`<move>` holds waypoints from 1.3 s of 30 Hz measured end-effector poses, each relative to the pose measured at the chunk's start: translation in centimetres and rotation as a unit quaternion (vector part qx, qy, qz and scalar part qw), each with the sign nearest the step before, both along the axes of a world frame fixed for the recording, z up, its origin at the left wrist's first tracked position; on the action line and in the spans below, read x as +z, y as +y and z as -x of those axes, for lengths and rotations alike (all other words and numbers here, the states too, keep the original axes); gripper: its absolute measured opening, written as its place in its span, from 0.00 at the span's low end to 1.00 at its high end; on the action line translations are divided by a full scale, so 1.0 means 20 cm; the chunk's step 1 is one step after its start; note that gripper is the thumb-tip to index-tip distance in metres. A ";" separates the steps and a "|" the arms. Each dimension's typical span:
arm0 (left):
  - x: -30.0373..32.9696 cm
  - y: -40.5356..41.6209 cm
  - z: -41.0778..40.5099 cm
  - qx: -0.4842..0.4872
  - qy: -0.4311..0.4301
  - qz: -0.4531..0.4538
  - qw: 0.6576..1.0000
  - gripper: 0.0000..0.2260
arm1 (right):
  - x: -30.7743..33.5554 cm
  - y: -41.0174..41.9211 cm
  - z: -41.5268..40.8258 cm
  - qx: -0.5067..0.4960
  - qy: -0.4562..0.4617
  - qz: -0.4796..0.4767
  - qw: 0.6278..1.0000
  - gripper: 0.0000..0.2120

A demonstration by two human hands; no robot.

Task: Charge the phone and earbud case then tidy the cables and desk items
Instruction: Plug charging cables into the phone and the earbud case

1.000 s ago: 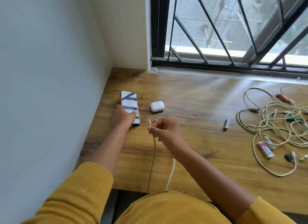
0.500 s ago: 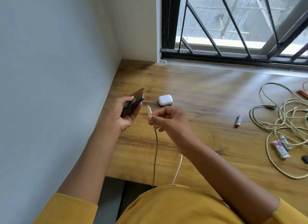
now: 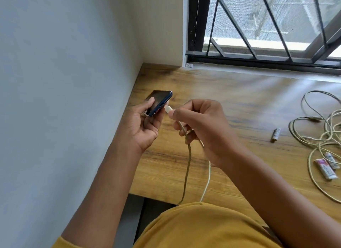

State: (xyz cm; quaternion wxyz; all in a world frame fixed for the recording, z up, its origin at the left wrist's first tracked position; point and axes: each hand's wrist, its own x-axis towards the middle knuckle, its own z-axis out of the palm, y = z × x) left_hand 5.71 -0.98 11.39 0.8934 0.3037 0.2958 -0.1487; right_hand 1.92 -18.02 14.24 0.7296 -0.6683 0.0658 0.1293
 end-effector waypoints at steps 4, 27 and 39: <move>0.02 -0.04 0.00 0.000 -0.018 -0.036 0.999 0.22 | 0.02 -0.01 -0.01 0.000 0.017 -0.012 1.000 0.09; 0.07 -0.06 0.02 -0.002 -0.067 -0.081 0.994 0.08 | 0.02 -0.03 0.01 -0.005 0.018 -0.025 1.000 0.12; 0.03 -0.03 0.02 0.011 -0.096 -0.115 0.989 0.17 | -0.01 -0.03 0.01 -0.004 0.021 -0.014 1.000 0.10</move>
